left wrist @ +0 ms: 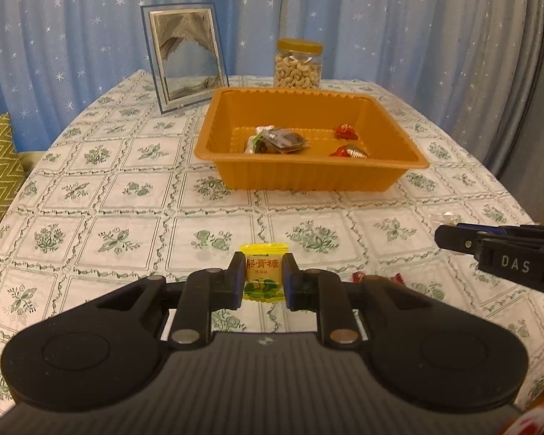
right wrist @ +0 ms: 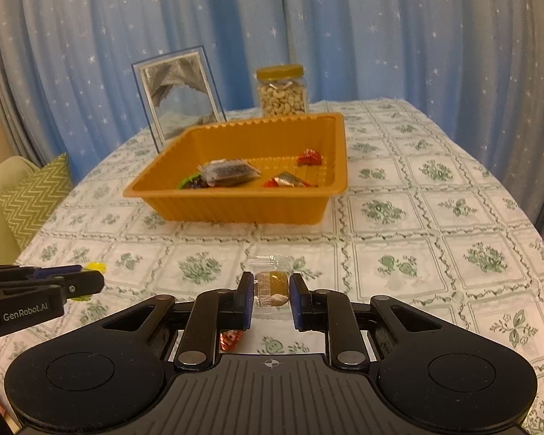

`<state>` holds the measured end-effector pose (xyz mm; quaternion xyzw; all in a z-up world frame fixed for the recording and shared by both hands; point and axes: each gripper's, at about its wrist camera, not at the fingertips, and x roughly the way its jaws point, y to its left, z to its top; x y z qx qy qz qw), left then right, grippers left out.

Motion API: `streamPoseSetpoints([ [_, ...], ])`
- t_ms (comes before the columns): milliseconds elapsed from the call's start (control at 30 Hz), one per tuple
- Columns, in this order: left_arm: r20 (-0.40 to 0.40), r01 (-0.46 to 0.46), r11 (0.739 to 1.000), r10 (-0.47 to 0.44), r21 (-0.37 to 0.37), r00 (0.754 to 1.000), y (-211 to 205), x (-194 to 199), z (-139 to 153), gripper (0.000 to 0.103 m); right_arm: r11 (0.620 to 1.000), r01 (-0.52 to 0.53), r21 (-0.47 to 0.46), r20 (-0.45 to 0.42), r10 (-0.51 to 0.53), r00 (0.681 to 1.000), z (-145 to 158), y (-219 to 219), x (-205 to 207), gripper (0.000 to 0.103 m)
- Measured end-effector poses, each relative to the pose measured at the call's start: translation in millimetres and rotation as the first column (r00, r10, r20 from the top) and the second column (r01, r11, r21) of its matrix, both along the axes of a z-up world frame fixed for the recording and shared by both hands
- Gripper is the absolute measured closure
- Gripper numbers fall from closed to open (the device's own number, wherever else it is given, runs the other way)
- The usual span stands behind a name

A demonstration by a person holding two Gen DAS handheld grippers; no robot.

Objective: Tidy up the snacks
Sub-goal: 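Carry both snacks over the orange tray and open both grippers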

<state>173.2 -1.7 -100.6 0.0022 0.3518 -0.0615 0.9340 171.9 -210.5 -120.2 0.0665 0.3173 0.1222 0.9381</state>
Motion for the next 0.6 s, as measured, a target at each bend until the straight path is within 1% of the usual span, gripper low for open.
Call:
streamPoseSetpoints([
  [100,0.023,0.02,1.0,-0.02,-0.018,1.0,-1.5,4.3,9.7,0.085,1.0,-0.004,0.0,0.014,0.004,1.0,7.7,2.2,0.7,0.082],
  [300,0.079,0.06,0.998,-0.059,-0.014,0.995,-6.6,28.5,33.1,0.085,1.0,-0.004,-0.004,0.058,0.004,0.998,31.1,6.8,15.2,0.082],
  [433,0.114,0.08,0.997,-0.078,-0.015,0.99,-8.2,51.0,47.0,0.085,1.0,0.011,0.014,0.069,-0.012,0.998,43.8,6.1,35.7,0.082],
  [600,0.146,0.077,0.996,-0.071,-0.036,0.987,-4.4,84.5,55.3,0.085,1.0,0.019,-0.001,0.085,-0.019,0.996,55.3,5.9,66.5,0.082],
])
